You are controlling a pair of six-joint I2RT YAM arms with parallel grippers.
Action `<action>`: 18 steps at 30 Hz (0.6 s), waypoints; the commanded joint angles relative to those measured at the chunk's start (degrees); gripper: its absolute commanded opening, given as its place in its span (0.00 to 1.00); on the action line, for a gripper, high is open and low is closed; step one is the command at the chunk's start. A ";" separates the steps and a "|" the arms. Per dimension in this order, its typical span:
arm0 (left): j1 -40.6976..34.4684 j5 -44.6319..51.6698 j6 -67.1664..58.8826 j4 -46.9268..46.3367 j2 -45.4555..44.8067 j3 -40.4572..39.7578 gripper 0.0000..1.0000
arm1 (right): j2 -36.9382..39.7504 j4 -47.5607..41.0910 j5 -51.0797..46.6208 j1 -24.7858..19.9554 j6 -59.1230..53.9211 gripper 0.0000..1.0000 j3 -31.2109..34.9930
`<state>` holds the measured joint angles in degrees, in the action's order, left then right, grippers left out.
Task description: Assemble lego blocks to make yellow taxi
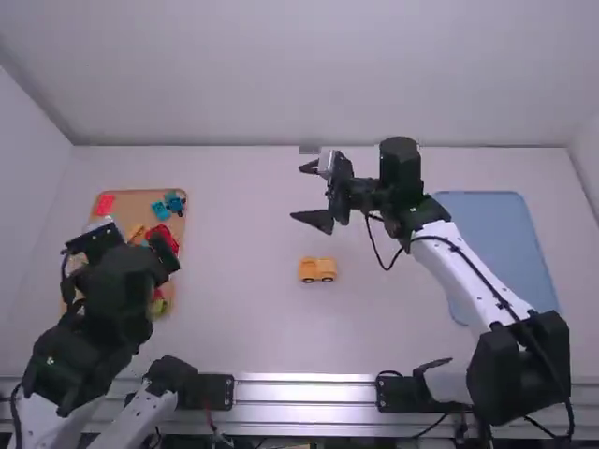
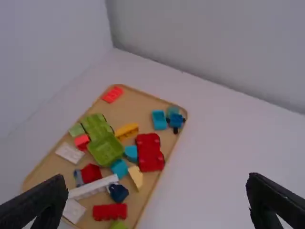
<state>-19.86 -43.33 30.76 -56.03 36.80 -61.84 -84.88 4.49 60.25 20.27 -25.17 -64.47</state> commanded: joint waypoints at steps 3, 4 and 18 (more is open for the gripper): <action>2.80 -2.64 4.28 -3.93 6.25 -7.85 0.99 | -6.01 -1.92 5.09 1.92 3.98 0.99 -6.19; 4.59 -2.47 4.79 -5.29 8.04 -9.57 0.99 | -7.32 -2.58 5.86 1.84 3.98 0.99 -7.56; 43.52 23.43 -0.70 -7.96 26.67 -17.38 0.99 | -8.76 -1.95 5.33 -0.11 1.77 0.99 -9.07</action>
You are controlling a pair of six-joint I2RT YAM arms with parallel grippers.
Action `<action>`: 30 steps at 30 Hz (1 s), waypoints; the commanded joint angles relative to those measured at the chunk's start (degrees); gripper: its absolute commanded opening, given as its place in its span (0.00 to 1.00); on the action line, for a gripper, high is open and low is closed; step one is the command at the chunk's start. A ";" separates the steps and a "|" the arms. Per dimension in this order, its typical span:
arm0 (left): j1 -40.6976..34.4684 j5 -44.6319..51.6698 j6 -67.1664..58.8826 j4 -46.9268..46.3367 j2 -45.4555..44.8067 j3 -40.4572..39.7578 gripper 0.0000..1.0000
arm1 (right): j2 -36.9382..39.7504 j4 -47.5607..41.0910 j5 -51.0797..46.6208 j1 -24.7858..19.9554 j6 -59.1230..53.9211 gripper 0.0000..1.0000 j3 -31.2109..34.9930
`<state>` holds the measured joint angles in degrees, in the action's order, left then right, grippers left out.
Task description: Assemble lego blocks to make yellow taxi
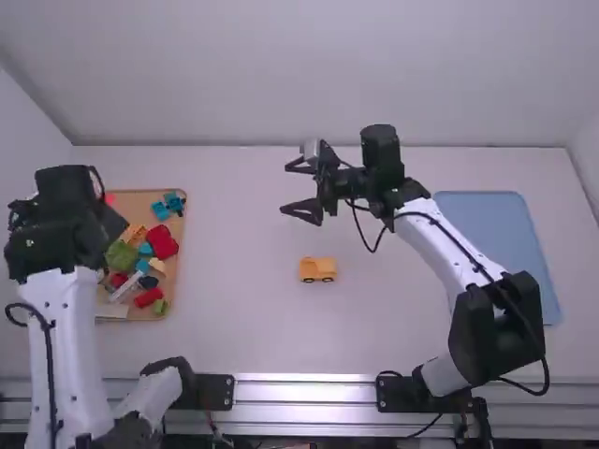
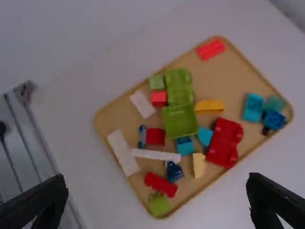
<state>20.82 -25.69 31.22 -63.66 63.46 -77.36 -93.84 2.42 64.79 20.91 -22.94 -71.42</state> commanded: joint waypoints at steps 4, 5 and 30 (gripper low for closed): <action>9.57 11.41 -4.74 0.57 1.70 -1.79 0.99 | 0.17 0.11 0.76 -0.79 -1.03 0.99 -2.12; 11.43 13.99 -6.23 0.48 2.69 -1.77 0.99 | 0.17 0.13 0.74 -0.79 -2.05 0.99 -2.12; 2.58 15.41 7.45 7.74 33.00 4.33 0.57 | 0.20 2.97 -4.85 0.46 0.44 0.99 -2.14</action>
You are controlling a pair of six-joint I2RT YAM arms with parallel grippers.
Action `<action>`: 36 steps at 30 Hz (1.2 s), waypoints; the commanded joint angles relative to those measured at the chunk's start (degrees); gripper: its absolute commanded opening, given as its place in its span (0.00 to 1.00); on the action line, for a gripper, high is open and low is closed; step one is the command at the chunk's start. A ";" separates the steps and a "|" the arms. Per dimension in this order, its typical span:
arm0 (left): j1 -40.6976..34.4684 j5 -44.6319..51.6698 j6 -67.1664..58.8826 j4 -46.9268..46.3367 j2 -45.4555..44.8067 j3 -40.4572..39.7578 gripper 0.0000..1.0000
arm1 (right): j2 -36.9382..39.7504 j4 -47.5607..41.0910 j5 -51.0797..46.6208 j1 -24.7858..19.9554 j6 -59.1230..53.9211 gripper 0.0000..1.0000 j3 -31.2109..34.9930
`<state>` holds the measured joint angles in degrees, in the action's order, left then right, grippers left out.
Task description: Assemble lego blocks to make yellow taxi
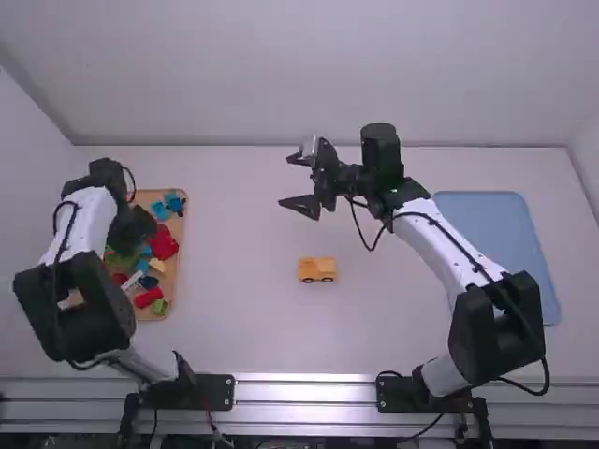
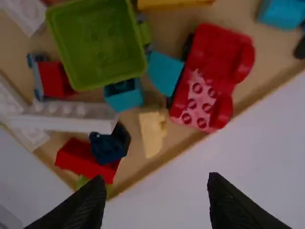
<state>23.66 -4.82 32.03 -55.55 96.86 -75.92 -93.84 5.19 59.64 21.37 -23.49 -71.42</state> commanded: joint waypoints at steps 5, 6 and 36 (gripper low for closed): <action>0.79 -1.57 4.31 5.29 -0.94 8.98 0.52 | 0.20 0.24 0.02 0.02 1.22 0.99 -2.14; 0.74 -0.90 4.15 6.51 -0.90 10.03 0.52 | 0.20 0.50 -0.50 0.02 1.79 0.99 -2.14; -2.38 -4.00 8.87 19.85 0.68 20.35 0.40 | 0.20 2.45 -4.42 -0.04 5.70 0.99 -2.14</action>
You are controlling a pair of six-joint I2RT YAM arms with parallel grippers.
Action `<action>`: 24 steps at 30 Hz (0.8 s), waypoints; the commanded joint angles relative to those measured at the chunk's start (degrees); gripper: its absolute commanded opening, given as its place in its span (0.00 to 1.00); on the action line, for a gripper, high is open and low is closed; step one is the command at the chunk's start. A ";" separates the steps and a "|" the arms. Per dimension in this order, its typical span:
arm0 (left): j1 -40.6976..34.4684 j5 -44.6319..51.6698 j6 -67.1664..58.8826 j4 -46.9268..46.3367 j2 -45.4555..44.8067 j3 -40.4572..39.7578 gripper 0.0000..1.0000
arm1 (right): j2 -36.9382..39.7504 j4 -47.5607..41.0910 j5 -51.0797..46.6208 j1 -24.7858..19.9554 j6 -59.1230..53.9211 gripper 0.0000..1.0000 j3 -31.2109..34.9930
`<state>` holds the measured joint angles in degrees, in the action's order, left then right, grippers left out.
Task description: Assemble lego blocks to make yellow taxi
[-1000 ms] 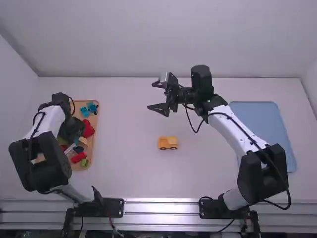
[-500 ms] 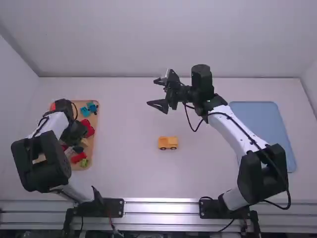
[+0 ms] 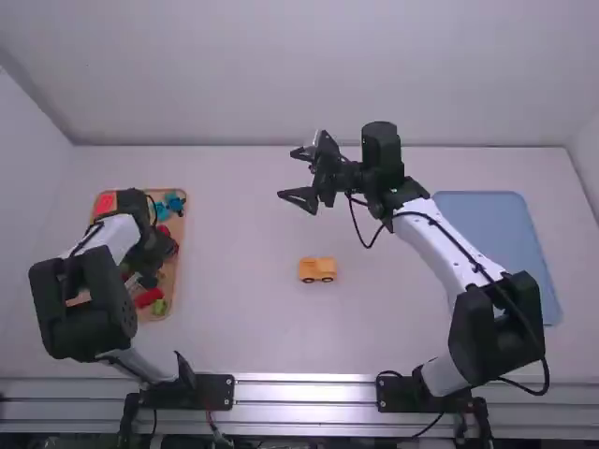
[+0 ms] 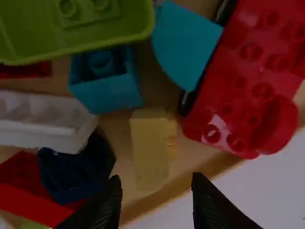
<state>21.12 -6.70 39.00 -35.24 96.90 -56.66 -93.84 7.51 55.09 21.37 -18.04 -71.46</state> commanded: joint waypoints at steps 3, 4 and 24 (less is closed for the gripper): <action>0.66 -2.58 2.14 0.24 0.63 2.23 0.41 | 0.20 0.17 0.11 -0.04 0.26 0.99 -2.10; 0.68 -2.58 2.14 0.81 0.63 2.60 0.41 | 0.20 0.17 0.11 -0.04 0.26 0.99 -2.10; 0.61 -0.87 1.46 14.16 0.66 10.16 0.42 | 0.20 0.15 0.13 0.04 0.28 0.99 -2.10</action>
<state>21.26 -7.55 40.73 -21.41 96.92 -47.92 -93.84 7.51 54.94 21.37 -18.20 -71.46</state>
